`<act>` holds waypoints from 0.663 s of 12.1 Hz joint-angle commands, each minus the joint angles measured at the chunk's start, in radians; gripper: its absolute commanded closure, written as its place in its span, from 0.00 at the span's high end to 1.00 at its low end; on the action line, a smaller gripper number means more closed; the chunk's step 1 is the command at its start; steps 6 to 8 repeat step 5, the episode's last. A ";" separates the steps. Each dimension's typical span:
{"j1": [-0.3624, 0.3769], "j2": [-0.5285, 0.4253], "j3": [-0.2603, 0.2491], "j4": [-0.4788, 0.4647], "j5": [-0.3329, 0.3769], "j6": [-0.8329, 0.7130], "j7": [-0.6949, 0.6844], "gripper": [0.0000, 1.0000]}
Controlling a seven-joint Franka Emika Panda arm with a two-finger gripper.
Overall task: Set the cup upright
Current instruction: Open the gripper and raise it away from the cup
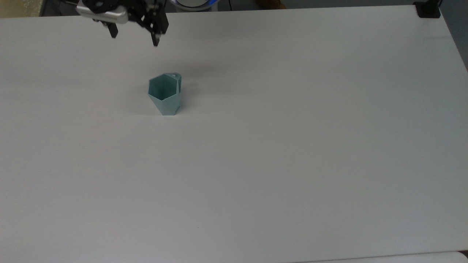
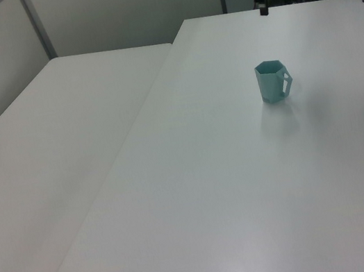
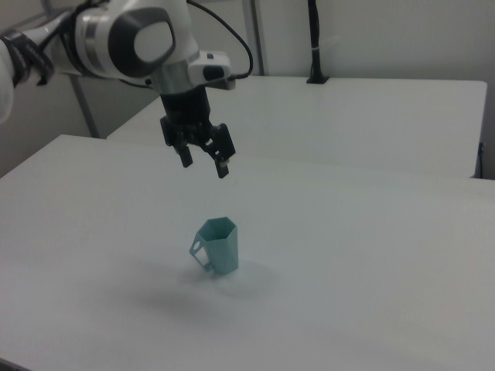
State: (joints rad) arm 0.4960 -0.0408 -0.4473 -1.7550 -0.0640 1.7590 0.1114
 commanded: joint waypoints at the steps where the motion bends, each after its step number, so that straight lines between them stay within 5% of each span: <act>1: -0.167 -0.007 0.163 0.057 0.018 -0.101 -0.104 1.00; 3: -0.215 -0.021 0.216 0.055 0.020 -0.101 -0.087 1.00; 8: -0.215 -0.037 0.217 0.048 0.021 -0.101 -0.087 1.00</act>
